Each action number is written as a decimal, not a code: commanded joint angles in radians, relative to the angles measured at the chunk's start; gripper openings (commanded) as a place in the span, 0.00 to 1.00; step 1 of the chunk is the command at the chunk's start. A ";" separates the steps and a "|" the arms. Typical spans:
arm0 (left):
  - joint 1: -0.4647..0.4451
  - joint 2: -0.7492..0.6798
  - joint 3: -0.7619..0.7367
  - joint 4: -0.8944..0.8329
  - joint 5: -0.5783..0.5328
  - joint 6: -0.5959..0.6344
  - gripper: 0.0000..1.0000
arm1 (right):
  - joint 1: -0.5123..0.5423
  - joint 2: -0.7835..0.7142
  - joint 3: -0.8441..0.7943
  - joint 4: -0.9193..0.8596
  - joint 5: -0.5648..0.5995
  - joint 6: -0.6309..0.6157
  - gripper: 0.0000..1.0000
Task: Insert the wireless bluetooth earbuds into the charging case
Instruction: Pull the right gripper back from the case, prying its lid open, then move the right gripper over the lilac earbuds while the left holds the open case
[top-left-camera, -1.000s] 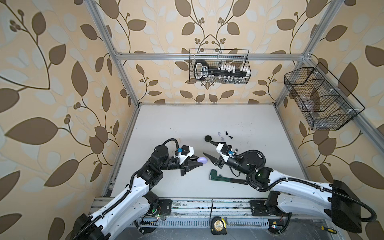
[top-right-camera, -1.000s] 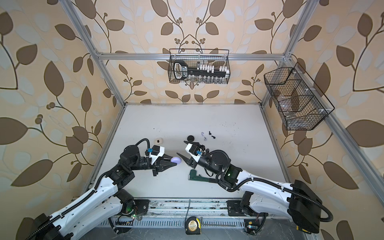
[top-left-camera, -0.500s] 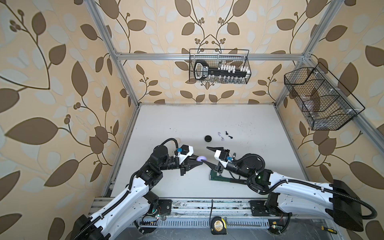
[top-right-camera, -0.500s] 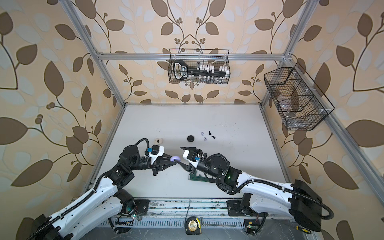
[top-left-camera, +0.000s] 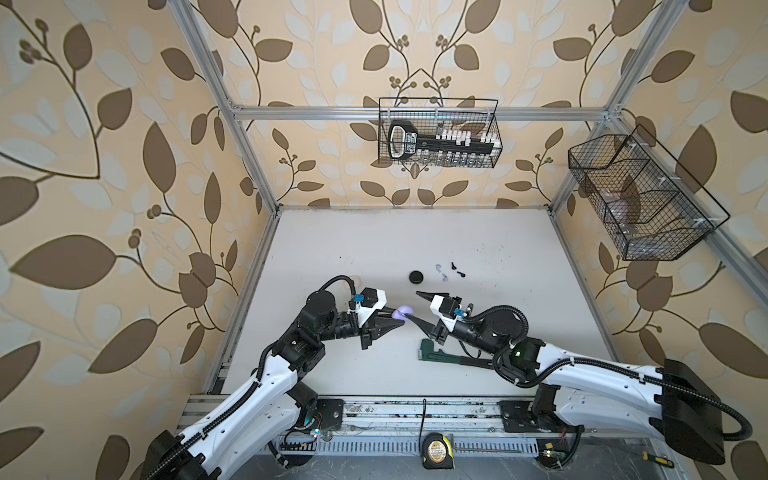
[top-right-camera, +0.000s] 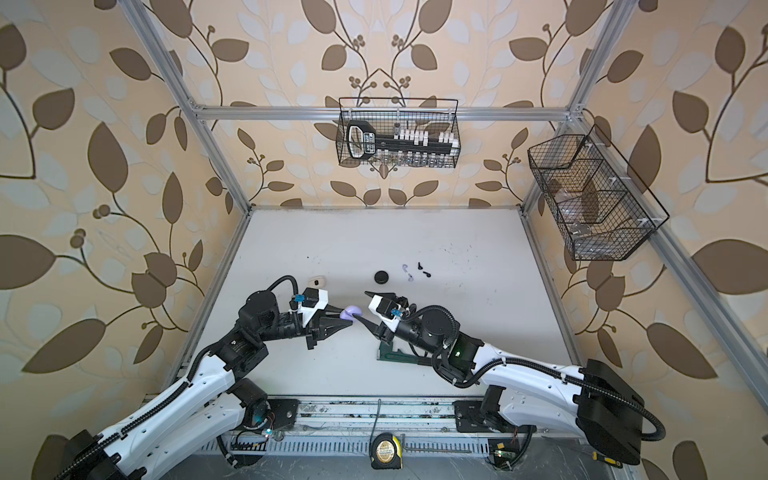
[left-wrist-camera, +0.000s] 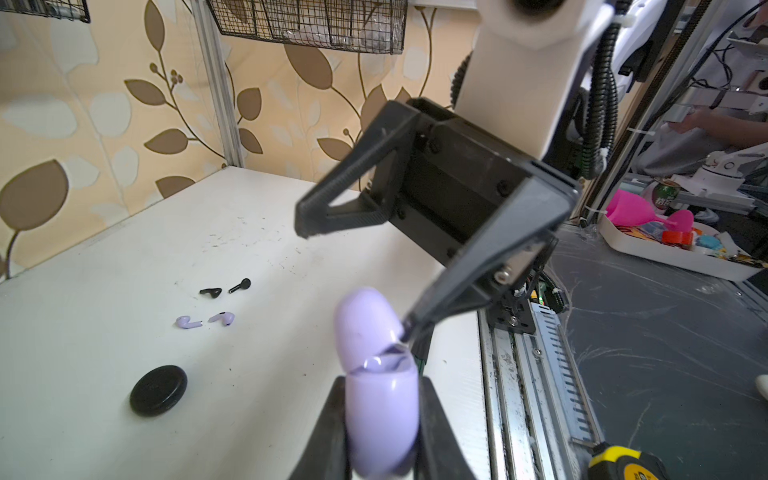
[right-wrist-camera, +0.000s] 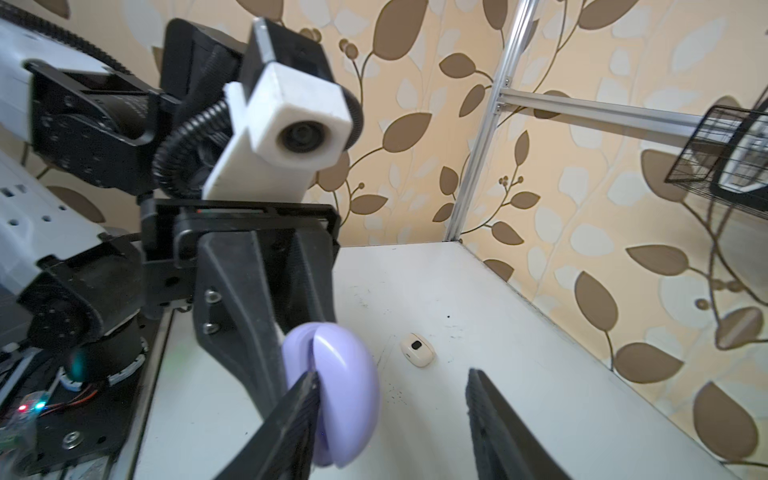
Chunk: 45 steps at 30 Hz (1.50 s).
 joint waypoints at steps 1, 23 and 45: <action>-0.007 -0.028 0.023 0.038 0.069 0.020 0.00 | -0.026 -0.004 -0.019 0.012 0.064 0.028 0.56; -0.007 0.013 -0.042 0.312 -0.120 -0.160 0.00 | -0.147 -0.158 -0.052 -0.058 0.067 0.202 0.61; -0.007 0.261 -0.086 0.789 -0.181 -0.333 0.00 | -0.529 0.472 0.327 -0.631 0.049 0.435 0.62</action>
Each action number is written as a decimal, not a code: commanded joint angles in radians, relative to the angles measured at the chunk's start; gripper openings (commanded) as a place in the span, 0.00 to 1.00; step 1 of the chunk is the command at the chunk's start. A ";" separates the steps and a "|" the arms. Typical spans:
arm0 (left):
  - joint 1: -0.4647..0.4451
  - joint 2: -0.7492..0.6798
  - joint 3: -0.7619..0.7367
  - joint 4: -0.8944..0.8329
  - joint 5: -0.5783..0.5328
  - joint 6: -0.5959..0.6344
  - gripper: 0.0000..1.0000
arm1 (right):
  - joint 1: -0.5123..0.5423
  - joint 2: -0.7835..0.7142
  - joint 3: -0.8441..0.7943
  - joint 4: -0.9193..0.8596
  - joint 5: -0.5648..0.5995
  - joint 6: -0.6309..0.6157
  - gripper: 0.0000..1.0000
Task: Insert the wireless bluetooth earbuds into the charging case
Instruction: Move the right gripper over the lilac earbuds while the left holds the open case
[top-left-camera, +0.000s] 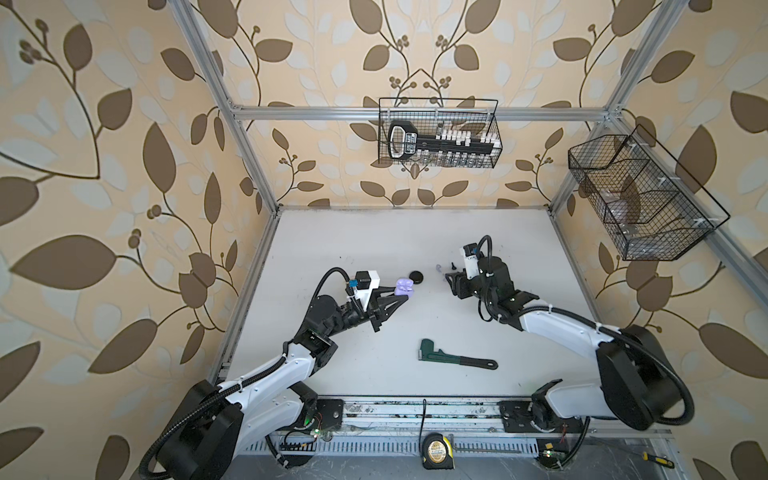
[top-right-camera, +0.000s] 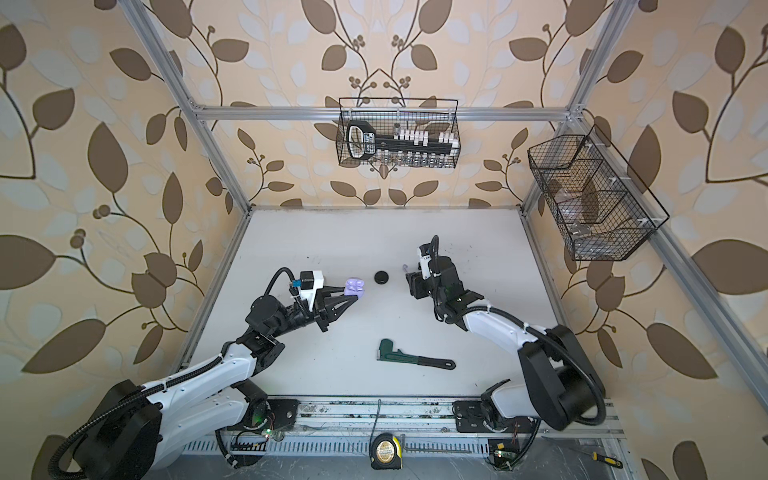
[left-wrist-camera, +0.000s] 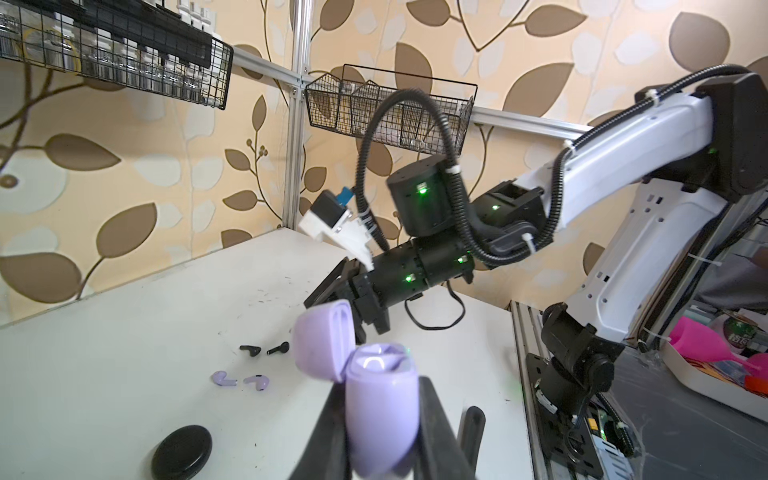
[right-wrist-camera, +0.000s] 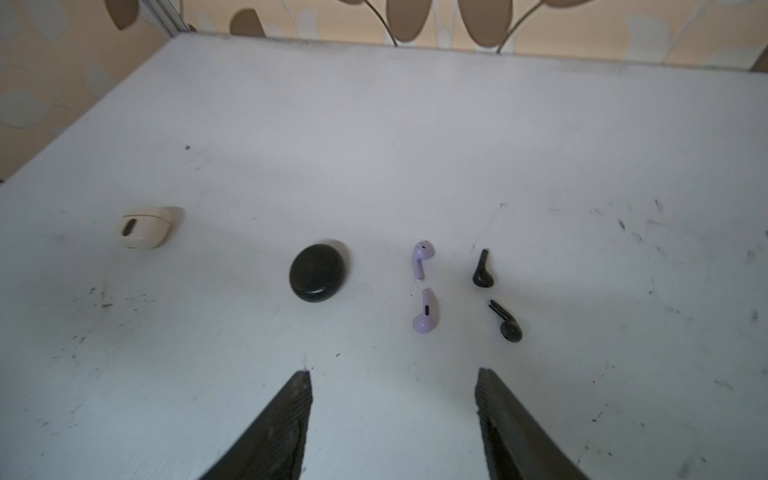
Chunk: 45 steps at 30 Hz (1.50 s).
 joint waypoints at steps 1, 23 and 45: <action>-0.005 -0.007 0.027 0.076 0.009 -0.006 0.00 | -0.007 0.115 0.094 -0.126 0.007 0.027 0.62; -0.005 -0.211 -0.025 -0.089 -0.053 0.059 0.00 | 0.043 0.477 0.394 -0.336 0.230 0.062 0.49; -0.005 -0.201 -0.023 -0.093 -0.066 0.074 0.00 | 0.038 0.467 0.327 -0.276 0.115 0.088 0.13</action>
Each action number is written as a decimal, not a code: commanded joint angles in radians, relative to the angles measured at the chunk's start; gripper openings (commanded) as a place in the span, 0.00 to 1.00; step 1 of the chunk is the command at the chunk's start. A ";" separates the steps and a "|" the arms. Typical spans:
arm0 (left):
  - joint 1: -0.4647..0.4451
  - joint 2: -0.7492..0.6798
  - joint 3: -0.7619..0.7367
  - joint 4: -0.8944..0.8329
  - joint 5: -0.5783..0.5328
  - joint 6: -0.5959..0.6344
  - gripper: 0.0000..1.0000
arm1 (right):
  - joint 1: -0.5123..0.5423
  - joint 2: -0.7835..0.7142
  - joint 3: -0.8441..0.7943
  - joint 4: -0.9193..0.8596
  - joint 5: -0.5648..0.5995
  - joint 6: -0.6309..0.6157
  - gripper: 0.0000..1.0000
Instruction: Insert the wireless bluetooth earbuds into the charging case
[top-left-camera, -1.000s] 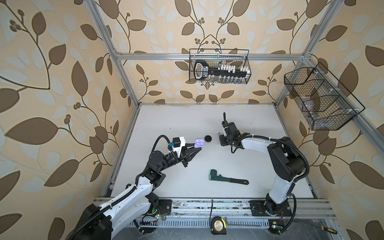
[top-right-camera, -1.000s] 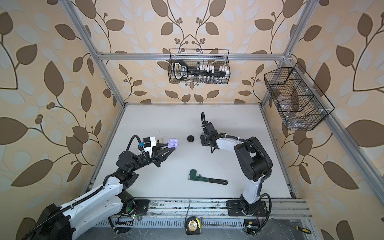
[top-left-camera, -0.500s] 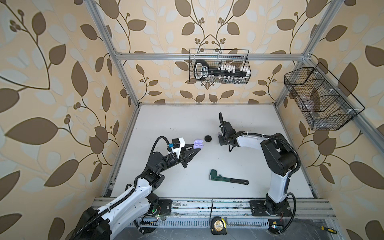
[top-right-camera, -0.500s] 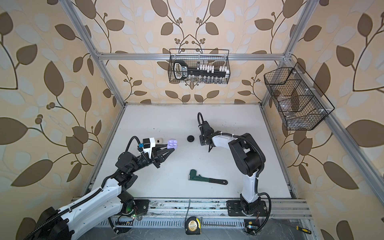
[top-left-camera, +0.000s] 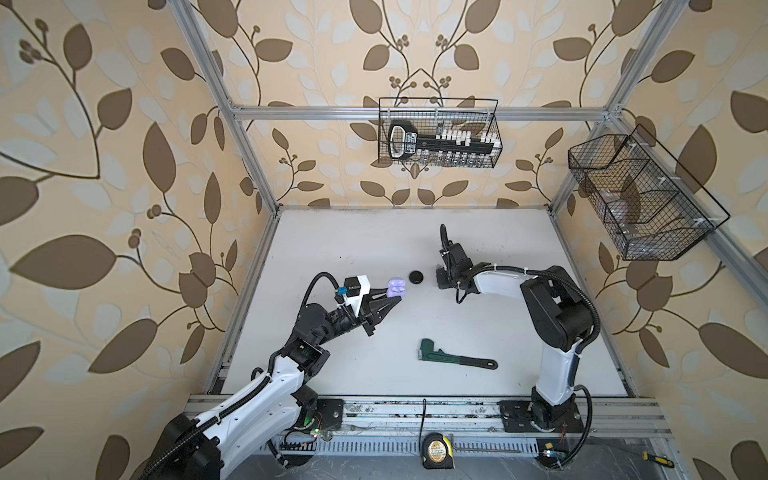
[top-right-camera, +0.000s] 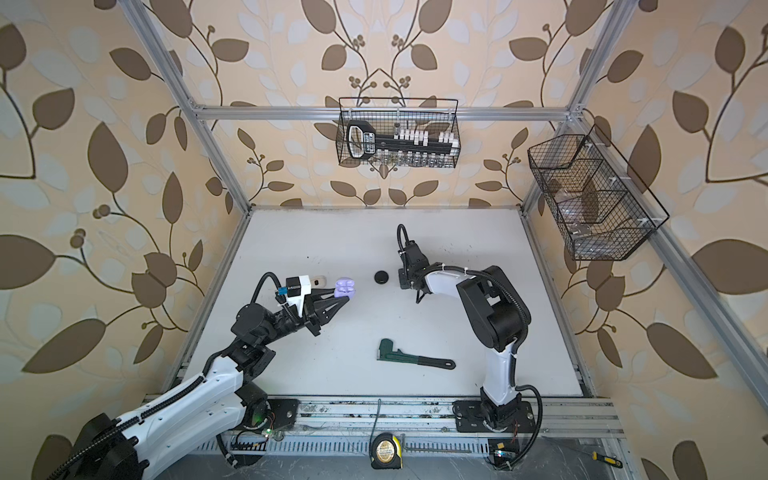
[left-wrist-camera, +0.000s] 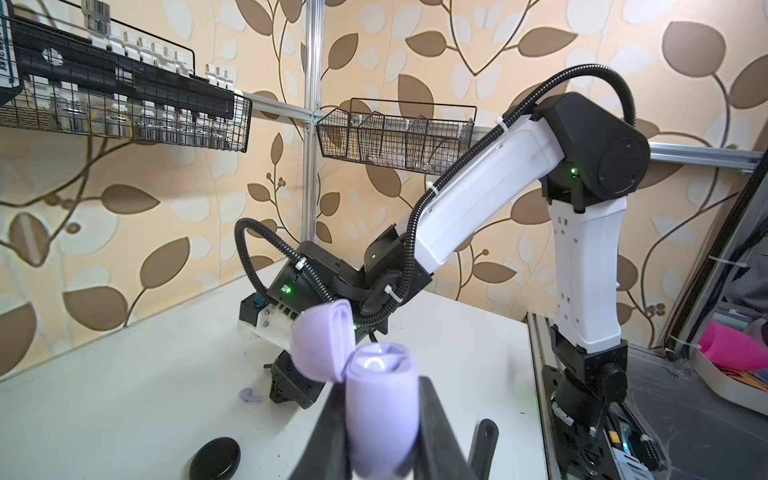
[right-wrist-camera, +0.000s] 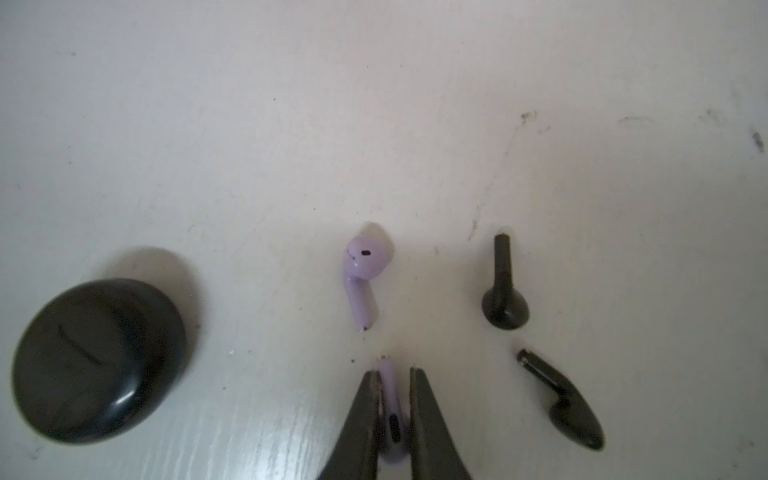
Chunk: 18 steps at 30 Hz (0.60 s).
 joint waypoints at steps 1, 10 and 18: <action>-0.006 0.001 0.001 0.034 -0.012 0.024 0.00 | 0.008 -0.018 -0.054 -0.045 -0.057 -0.004 0.13; -0.006 0.020 0.011 0.038 -0.017 0.034 0.00 | 0.107 -0.123 -0.134 -0.037 -0.075 -0.012 0.11; -0.006 0.023 0.012 0.041 -0.011 0.032 0.00 | 0.238 -0.223 -0.237 -0.018 -0.060 0.007 0.12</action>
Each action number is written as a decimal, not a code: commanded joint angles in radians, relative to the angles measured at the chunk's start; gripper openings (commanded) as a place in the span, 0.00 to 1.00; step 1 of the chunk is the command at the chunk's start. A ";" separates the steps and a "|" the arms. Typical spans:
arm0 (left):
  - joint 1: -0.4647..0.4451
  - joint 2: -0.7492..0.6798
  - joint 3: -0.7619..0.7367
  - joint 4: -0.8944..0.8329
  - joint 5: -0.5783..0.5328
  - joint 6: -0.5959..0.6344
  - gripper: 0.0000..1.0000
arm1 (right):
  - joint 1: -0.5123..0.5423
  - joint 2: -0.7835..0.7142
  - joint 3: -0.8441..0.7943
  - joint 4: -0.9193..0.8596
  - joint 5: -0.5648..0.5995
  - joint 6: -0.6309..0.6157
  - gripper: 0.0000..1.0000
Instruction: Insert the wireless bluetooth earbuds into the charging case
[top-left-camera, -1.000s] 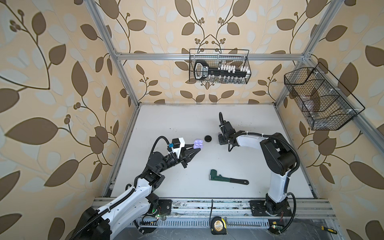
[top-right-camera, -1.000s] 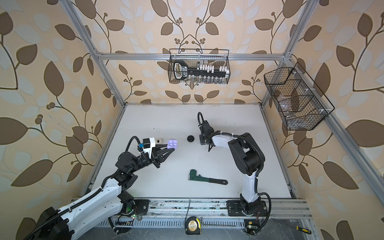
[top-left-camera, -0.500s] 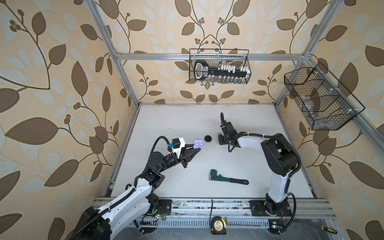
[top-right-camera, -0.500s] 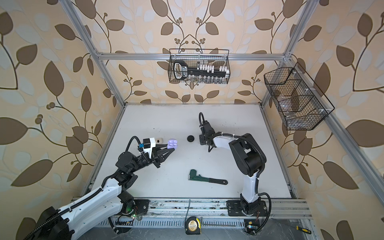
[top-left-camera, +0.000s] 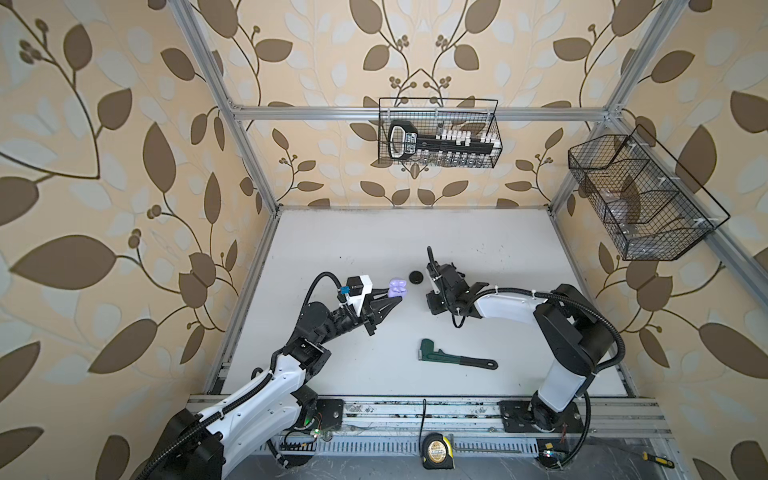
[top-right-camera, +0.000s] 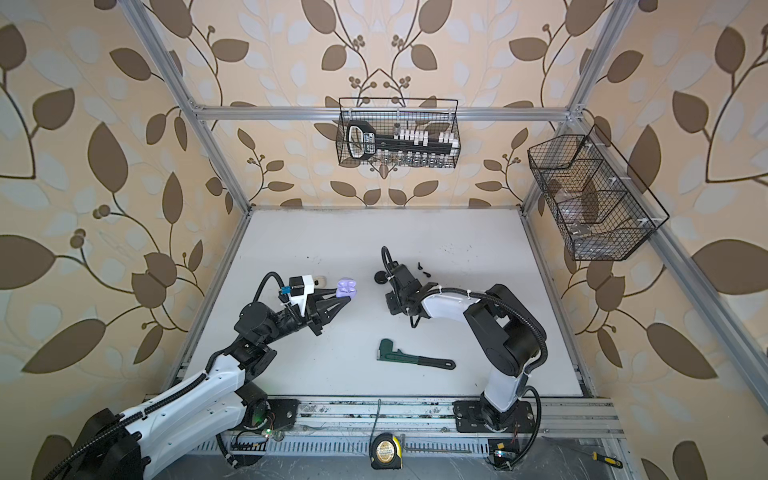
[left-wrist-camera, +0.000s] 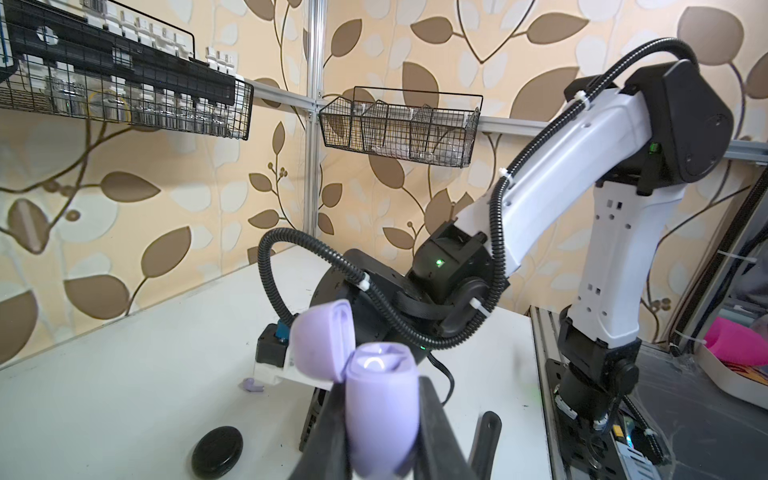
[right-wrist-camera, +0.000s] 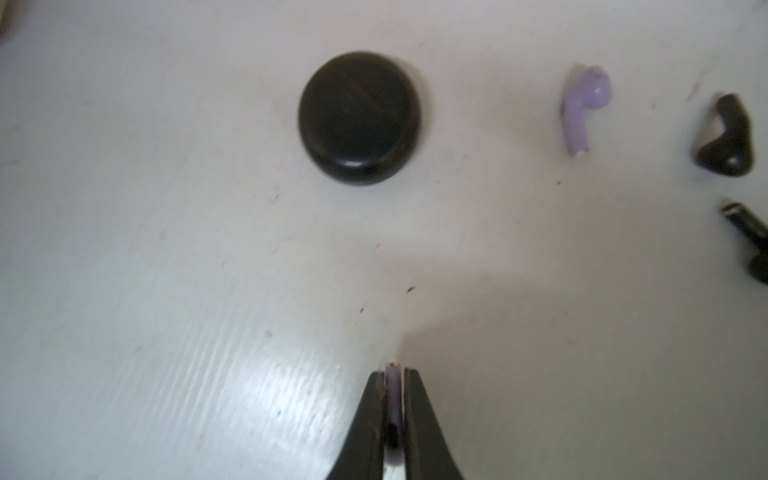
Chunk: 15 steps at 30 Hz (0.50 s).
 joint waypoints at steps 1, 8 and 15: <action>-0.005 -0.007 0.011 0.041 -0.008 0.024 0.00 | 0.053 -0.040 -0.059 0.004 0.003 0.021 0.12; -0.005 -0.014 0.015 0.030 -0.005 0.025 0.00 | 0.124 -0.049 -0.150 0.075 0.021 0.074 0.15; -0.006 -0.022 0.012 0.025 -0.008 0.029 0.00 | 0.145 -0.090 -0.189 0.059 0.103 0.095 0.40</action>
